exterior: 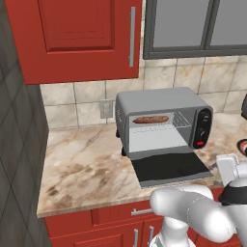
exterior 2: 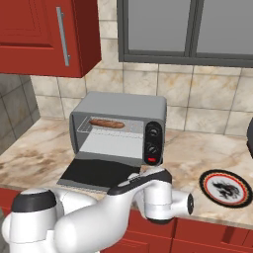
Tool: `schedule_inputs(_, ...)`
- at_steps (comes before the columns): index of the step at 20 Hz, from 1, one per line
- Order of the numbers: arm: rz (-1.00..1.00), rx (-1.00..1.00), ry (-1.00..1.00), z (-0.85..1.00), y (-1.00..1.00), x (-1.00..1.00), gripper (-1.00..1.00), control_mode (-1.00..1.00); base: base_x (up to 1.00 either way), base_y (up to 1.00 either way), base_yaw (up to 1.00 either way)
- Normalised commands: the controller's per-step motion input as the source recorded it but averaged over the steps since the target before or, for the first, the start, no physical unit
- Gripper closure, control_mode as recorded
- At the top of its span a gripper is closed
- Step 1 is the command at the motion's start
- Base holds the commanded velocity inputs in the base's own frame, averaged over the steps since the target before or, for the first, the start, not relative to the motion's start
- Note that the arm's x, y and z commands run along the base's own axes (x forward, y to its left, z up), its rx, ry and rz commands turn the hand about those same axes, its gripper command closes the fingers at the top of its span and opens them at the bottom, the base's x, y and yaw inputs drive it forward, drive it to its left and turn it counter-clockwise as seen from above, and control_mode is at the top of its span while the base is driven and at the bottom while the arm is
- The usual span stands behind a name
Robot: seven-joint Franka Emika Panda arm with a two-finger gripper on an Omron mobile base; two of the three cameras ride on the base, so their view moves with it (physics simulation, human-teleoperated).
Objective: Pull the toaster oven rack outwards. Pick up the baguette from the plate and place it on the toaster oven rack. Close the toaster oven door fully and set the temperature to the lowest setting.
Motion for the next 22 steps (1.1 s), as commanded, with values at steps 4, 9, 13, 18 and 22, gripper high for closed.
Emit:
schedule_inputs(4, 0.05, 0.00, 0.00, 0.00, 0.00, 0.16, -1.00, -1.00, 0.00, 0.00, 0.00)
schedule_inputs(9, 0.00, 0.00, 0.00, 0.00, 0.00, 0.28, -1.00, -1.00, 0.00, 0.00, 0.00)
schedule_inputs(13, 0.00, 0.00, 0.00, 0.00, 0.00, 0.09, -1.00, -1.00, 0.00, 0.00, 0.00)
schedule_inputs(18, 0.00, 0.00, -0.01, 0.00, 0.01, 0.00, -1.00, -1.00, 0.00, 0.00, 0.00)
schedule_inputs(22, 0.01, 0.00, -0.01, 0.00, 0.09, -0.01, -1.00, -1.00, 0.00, 0.00, 0.00)
